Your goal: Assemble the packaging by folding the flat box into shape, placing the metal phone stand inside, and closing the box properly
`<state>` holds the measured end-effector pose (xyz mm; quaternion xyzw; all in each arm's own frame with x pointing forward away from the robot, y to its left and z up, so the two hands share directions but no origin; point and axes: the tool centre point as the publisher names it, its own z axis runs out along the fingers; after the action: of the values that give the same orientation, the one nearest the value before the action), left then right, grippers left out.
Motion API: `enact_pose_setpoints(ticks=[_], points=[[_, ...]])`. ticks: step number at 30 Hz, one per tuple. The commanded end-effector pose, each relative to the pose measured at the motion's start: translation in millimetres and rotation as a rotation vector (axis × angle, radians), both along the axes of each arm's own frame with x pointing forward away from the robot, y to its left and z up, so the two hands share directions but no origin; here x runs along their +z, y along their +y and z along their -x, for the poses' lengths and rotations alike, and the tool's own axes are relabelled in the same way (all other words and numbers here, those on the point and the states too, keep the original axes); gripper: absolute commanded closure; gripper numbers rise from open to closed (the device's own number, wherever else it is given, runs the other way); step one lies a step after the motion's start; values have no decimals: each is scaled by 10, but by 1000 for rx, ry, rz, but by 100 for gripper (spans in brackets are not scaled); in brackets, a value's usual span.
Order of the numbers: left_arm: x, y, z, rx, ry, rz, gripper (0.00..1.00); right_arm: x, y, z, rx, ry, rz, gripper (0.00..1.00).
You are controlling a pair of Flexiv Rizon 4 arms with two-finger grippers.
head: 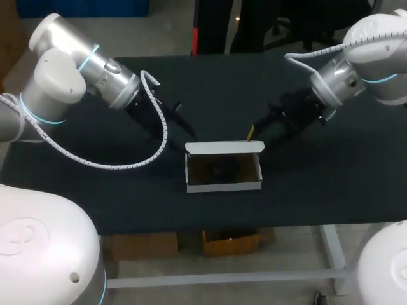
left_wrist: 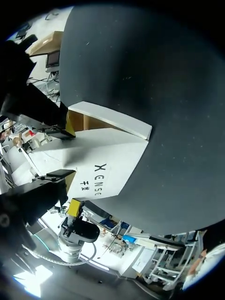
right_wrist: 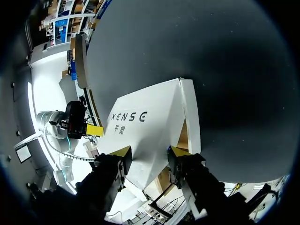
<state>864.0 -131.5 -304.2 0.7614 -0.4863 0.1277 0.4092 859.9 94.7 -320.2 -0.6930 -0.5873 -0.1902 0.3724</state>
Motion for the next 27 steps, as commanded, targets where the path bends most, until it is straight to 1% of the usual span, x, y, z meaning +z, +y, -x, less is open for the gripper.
enact_pose_setpoints(ticks=[1,13,27], points=[[15,-22,-47,-3,10,-2,57,2,19,-43,6,9,-3,51],[30,-46,-95,9,26,12,57,27,49,-101,-2,18,-8,51],[18,-46,-90,29,37,37,58,54,91,-98,0,12,0,51]])
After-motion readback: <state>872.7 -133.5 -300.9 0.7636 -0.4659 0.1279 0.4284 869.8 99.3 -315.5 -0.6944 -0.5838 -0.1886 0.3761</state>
